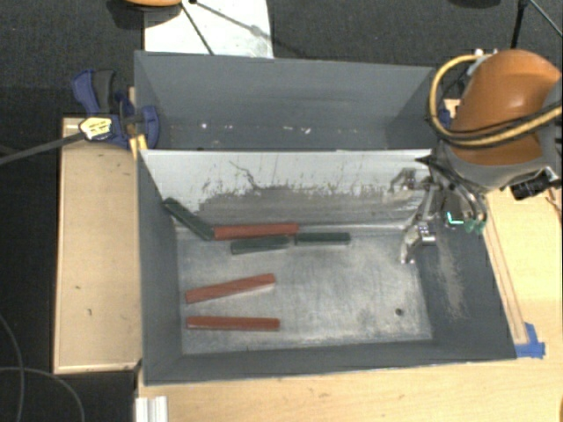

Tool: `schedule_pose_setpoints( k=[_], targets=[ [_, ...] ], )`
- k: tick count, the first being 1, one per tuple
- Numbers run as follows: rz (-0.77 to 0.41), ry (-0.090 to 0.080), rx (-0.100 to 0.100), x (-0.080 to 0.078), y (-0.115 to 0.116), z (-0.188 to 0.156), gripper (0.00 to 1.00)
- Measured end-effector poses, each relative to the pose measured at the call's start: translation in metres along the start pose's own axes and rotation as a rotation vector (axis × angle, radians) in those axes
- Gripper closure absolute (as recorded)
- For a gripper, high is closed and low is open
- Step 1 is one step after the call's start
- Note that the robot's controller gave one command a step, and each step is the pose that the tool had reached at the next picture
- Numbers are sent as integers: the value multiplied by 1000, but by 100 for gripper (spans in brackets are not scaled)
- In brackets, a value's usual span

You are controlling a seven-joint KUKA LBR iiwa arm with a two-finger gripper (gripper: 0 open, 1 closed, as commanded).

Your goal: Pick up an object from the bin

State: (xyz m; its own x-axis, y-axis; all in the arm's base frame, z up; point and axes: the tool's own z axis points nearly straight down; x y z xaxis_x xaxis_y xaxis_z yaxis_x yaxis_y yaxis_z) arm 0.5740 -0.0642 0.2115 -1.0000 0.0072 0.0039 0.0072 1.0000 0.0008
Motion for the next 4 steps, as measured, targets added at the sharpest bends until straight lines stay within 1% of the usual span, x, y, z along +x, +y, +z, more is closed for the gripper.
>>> schedule_pose_setpoints(
  k=[1, 2, 3, 4],
  targets=[
    [-2, -8, 1, -2, 0, -4, 0],
    [-22, -12, 1, -12, 33, 69, 0],
    [-111, -3, 1, -12, 74, 58, 0],
    [84, -9, -1, -15, 86, 47, 0]
  ],
)
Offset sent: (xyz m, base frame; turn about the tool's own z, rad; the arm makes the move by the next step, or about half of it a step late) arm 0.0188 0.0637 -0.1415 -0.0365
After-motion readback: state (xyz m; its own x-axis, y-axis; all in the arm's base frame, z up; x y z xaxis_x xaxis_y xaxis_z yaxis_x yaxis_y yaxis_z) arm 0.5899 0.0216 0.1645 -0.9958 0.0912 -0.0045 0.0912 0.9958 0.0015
